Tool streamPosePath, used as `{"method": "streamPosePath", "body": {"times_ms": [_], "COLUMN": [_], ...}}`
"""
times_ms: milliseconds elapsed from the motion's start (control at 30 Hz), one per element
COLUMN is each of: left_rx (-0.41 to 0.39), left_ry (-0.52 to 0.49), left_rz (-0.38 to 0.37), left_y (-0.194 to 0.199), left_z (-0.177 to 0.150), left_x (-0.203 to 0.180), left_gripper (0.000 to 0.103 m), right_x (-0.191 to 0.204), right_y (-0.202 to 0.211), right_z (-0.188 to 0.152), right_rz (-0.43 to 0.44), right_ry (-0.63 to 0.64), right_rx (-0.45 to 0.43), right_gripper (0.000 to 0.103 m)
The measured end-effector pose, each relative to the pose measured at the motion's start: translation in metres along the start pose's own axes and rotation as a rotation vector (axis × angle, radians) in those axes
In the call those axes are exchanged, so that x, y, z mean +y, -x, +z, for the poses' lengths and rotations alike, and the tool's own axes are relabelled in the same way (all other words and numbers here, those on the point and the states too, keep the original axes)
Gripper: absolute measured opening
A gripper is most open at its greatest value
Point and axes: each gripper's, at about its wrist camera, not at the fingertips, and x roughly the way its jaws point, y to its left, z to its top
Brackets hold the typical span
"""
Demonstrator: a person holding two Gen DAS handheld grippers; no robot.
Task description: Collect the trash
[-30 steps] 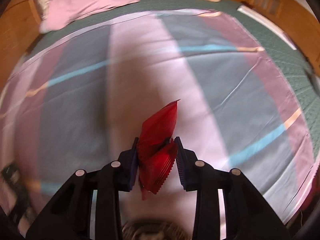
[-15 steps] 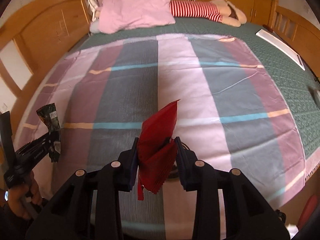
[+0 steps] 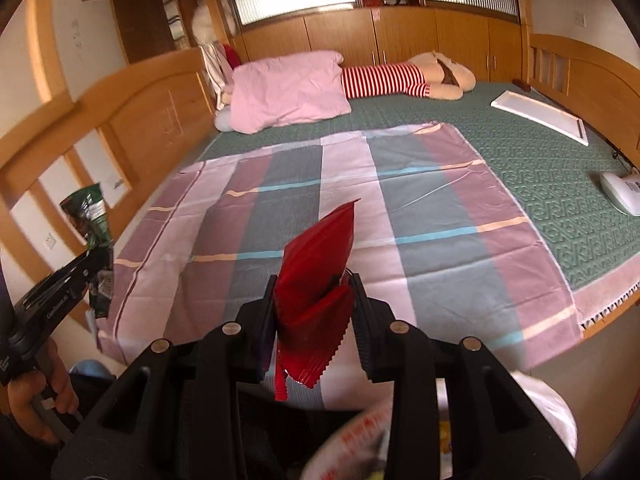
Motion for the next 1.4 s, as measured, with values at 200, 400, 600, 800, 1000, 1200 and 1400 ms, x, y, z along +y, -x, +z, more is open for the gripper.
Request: {"method": "streamPosePath", "body": {"times_ms": [200,400,600,800,1000,1200,1400], "left_rx": [-0.007,0.023,0.068,0.209,0.324,0.306,0.14], "left_ry": [-0.07,-0.172,-0.268,-0.311,-0.385,-0.407,-0.296], "left_rz": [-0.115,-0.213,-0.283,-0.401,-0.472,-0.376,-0.15], "left_y": [0.042,0.06,0.063,0.05,0.034,0.034,0.051], "left_z": [-0.019,-0.047,-0.073,-0.102,-0.131,-0.136,-0.11], "left_x": [-0.069,-0.136,-0.187,-0.221,-0.244,-0.248,-0.215], "left_gripper": [0.032,0.032,0.032,0.035,0.08,0.094,0.099], "right_x": [-0.038,-0.072,-0.097,-0.136,-0.152,-0.146,-0.124], "right_y": [0.059,0.091,0.095,0.132,0.158,0.155,0.15], "right_z": [-0.039,-0.08,-0.108,-0.106,-0.107,-0.11,-0.11], "right_rz": [0.005,0.002,-0.051,-0.125,-0.213,-0.32,-0.354], "right_ry": [-0.037,-0.05,-0.075,-0.192,-0.224,-0.166,-0.055], "right_rx": [-0.027,0.01,0.052,-0.065,-0.177,-0.197,-0.229], "right_gripper": [0.035,0.037,0.059,0.073,0.082,0.091,0.097]}}
